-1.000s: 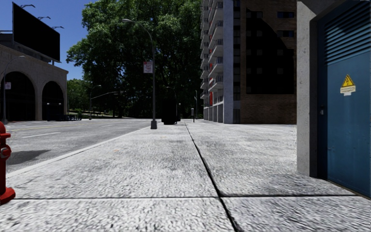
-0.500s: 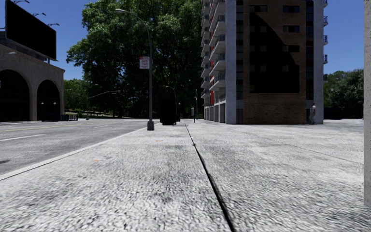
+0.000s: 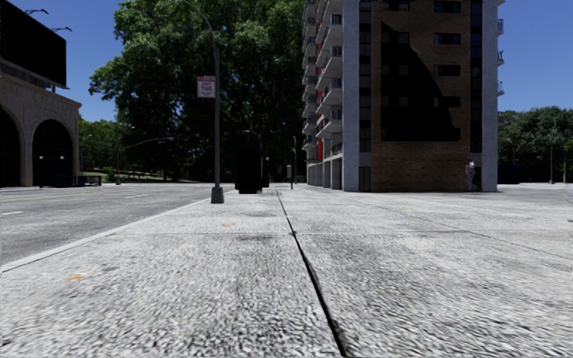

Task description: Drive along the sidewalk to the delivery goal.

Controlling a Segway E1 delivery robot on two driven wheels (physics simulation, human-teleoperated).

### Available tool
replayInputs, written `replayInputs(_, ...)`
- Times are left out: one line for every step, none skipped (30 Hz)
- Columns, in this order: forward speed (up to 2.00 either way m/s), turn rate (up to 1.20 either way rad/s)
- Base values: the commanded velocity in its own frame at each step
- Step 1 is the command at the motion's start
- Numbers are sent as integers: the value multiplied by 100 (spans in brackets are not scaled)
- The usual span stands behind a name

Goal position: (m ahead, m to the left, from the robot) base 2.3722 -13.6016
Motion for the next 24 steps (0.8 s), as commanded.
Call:
replayInputs(102, -120)
replayInputs(101, -120)
replayInputs(101, -120)
replayInputs(101, -120)
replayInputs(101, -120)
replayInputs(101, -120)
replayInputs(101, -120)
replayInputs(101, -120)
replayInputs(101, -120)
replayInputs(113, -120)
replayInputs(133, -120)
replayInputs(152, -120)
replayInputs(164, -120)
replayInputs(170, -120)
replayInputs(177, -120)
replayInputs(181, -120)
replayInputs(183, -120)
replayInputs(185, -120)
replayInputs(185, -120)
replayInputs(187, -120)
replayInputs(190, -110)
replayInputs(193, 0)
replayInputs(196, 0)
replayInputs(200, 0)
